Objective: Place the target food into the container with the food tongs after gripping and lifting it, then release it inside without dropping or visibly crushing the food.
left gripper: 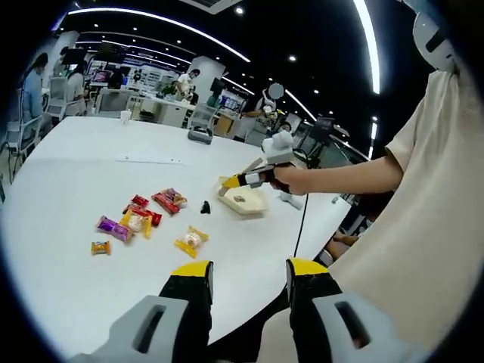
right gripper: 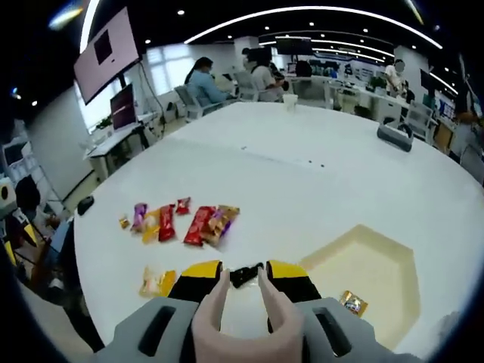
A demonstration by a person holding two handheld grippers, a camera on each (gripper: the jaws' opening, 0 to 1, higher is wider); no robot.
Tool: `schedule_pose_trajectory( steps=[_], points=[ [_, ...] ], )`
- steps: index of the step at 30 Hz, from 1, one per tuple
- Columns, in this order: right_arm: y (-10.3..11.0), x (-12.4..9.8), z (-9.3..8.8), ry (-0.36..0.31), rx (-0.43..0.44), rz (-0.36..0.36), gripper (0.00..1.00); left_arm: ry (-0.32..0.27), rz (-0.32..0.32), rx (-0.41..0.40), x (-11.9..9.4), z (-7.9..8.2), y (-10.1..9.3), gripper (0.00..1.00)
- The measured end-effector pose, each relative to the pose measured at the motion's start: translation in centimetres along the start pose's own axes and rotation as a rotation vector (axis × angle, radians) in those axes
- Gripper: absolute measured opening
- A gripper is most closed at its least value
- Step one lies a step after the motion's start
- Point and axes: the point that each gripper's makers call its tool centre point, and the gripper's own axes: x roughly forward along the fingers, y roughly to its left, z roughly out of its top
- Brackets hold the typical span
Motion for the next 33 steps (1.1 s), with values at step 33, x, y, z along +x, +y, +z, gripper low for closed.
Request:
schedule_pose_trajectory(
  steps=[33],
  points=[
    [-0.6,4.3,-1.4,0.002,0.058,-0.236,0.23,0.064,-0.013,-0.014,-1.8,-0.2,3.3,0.38]
  ],
)
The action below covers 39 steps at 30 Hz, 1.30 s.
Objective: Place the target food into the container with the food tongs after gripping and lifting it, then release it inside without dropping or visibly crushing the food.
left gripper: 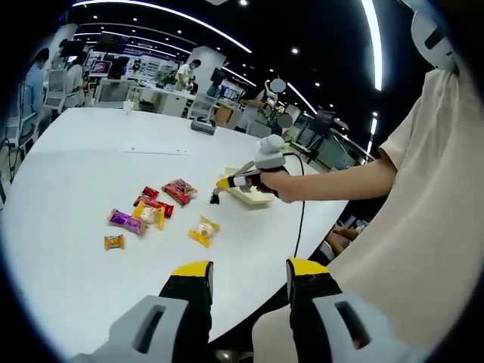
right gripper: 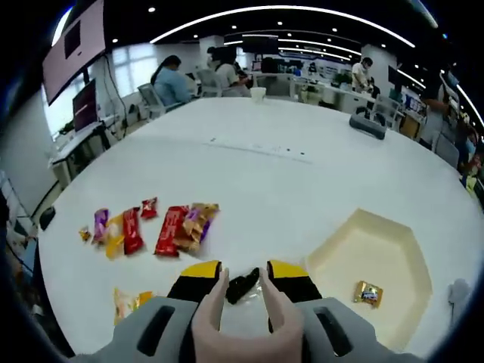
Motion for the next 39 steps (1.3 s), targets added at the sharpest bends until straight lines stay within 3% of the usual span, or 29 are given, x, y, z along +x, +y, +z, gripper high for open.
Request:
schedule_pose_trajectory(
  steps=[5,7,8,13,31,39],
  points=[
    [0.4,0.3,-0.3,0.008,-0.015,-0.003,0.23,-0.003,0.006,-0.007,-0.1,0.3,0.6,0.38],
    [0.4,0.4,-0.2,-0.002,-0.047,-0.013,0.23,-0.004,0.009,-0.004,-0.2,0.4,0.7,0.38],
    [0.1,0.4,-0.1,-0.006,-0.113,-0.033,0.23,-0.002,0.01,-0.003,-0.2,0.4,0.8,0.38],
    [0.9,0.6,-0.5,0.0,-0.207,-0.009,0.23,0.003,0.01,-0.005,0.0,0.3,0.9,0.38],
    [1.6,-0.3,-1.4,-0.003,-0.347,0.072,0.23,-0.004,-0.006,-0.001,1.2,0.7,0.2,0.37],
    [0.3,-1.2,-2.4,0.011,-0.32,0.07,0.24,0.0,-0.02,0.009,1.7,0.8,-0.3,0.37]
  ],
)
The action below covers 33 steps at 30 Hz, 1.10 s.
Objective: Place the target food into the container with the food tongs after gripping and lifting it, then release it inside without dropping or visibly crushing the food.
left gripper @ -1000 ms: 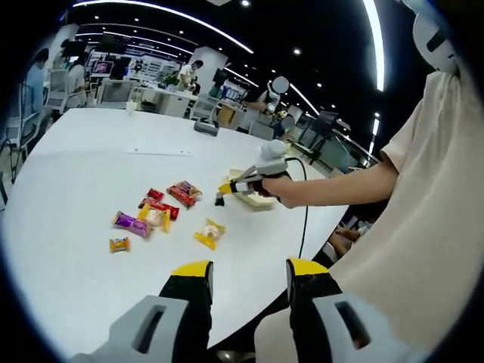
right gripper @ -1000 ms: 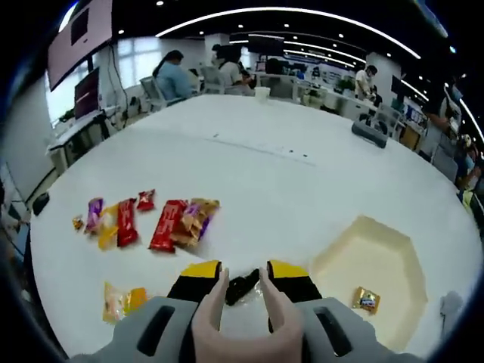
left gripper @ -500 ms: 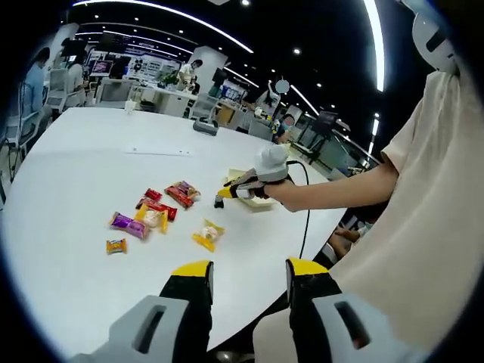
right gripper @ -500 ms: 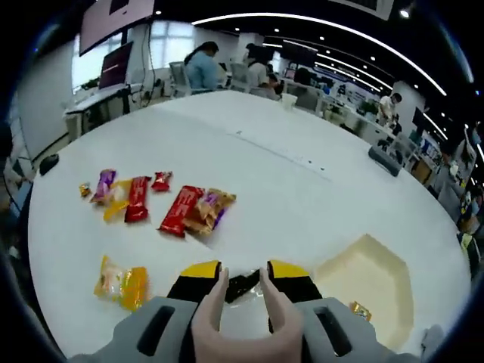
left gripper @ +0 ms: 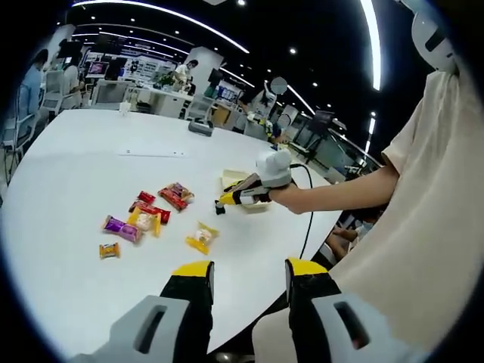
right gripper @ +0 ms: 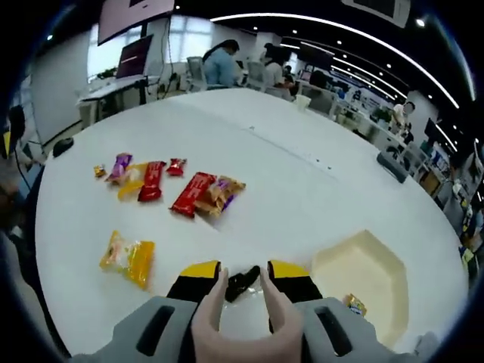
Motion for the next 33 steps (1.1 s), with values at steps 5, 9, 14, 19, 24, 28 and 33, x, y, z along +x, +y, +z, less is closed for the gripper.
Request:
schedule_pose_trajectory(
  steps=[5,9,14,19,24,28,33],
  points=[
    [-0.8,-0.8,0.0,-0.03,0.194,-0.035,0.24,0.002,-0.009,0.005,0.2,0.1,-0.1,0.37],
    [-0.9,-0.7,-0.5,-0.032,0.294,-0.07,0.24,-0.006,-0.012,0.001,0.3,0.4,0.0,0.36],
    [0.0,-0.3,-0.6,-0.025,0.298,-0.092,0.24,-0.008,-0.012,0.007,0.1,0.6,0.0,0.36],
    [-0.2,0.0,-1.2,-0.023,0.319,-0.102,0.24,-0.002,-0.004,-0.002,-0.3,0.4,0.4,0.36],
    [0.3,0.0,-1.8,-0.007,0.295,-0.09,0.24,-0.002,-0.001,-0.009,-0.4,0.3,0.5,0.36],
    [0.4,-0.1,-2.0,-0.008,0.306,-0.082,0.23,-0.003,-0.007,-0.014,0.0,0.2,0.3,0.36],
    [0.4,-0.1,-2.1,-0.01,0.317,-0.07,0.23,-0.001,-0.015,-0.015,0.4,0.1,0.1,0.37]
  ],
)
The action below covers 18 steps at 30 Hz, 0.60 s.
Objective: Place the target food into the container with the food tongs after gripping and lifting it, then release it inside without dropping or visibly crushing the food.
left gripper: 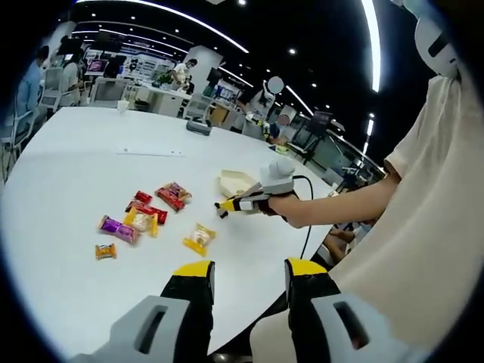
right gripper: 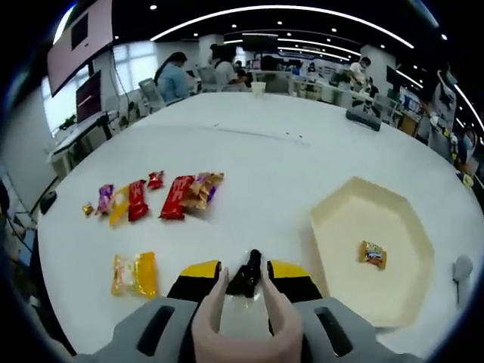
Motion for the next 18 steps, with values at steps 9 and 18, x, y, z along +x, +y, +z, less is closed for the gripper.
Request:
schedule_pose_trajectory(
  steps=[9,18],
  points=[
    [-0.03,0.09,0.03,0.006,0.021,0.018,0.22,-0.014,0.007,-0.002,-0.32,0.7,0.12,0.37],
    [0.14,-0.03,-0.67,0.031,0.031,0.033,0.19,0.0,0.012,0.019,-0.18,0.53,-0.31,0.39]
  ],
)
